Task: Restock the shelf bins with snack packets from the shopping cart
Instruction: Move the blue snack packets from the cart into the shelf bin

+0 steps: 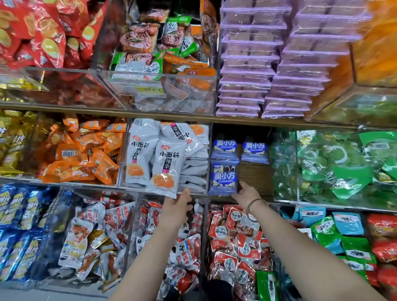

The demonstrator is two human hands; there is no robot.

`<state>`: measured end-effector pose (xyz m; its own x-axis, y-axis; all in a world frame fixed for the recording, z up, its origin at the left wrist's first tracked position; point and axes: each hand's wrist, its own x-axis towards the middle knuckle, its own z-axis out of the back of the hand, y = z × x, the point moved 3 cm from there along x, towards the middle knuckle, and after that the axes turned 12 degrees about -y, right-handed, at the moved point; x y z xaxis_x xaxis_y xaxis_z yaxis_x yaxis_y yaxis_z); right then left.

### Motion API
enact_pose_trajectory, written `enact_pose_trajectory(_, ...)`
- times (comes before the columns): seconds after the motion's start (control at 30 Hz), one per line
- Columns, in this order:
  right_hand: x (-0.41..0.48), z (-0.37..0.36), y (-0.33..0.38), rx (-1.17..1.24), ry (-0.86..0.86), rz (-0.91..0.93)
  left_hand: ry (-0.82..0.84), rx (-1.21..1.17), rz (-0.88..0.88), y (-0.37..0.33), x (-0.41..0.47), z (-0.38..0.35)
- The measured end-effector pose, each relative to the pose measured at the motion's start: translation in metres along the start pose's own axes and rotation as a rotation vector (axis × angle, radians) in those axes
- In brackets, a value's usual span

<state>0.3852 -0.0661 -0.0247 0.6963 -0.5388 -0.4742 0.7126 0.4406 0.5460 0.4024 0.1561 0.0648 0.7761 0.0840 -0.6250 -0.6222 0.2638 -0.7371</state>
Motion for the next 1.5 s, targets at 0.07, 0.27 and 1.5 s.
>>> enact_pose_trajectory(0.07, -0.013, 0.007, -0.007, 0.028, -0.011, -0.011, 0.027, -0.019, 0.043, 0.000, -0.004, 0.003)
enact_pose_trajectory(0.27, -0.085, 0.027, -0.062, 0.305, -0.062, 0.006, 0.225, 0.150, 0.117, 0.040, -0.032, 0.002)
enact_pose_trajectory(1.5, -0.471, -0.035, -0.457, 0.590, -0.347, -1.037, 0.592, 1.049, 0.023, 0.301, -0.183, -0.057)
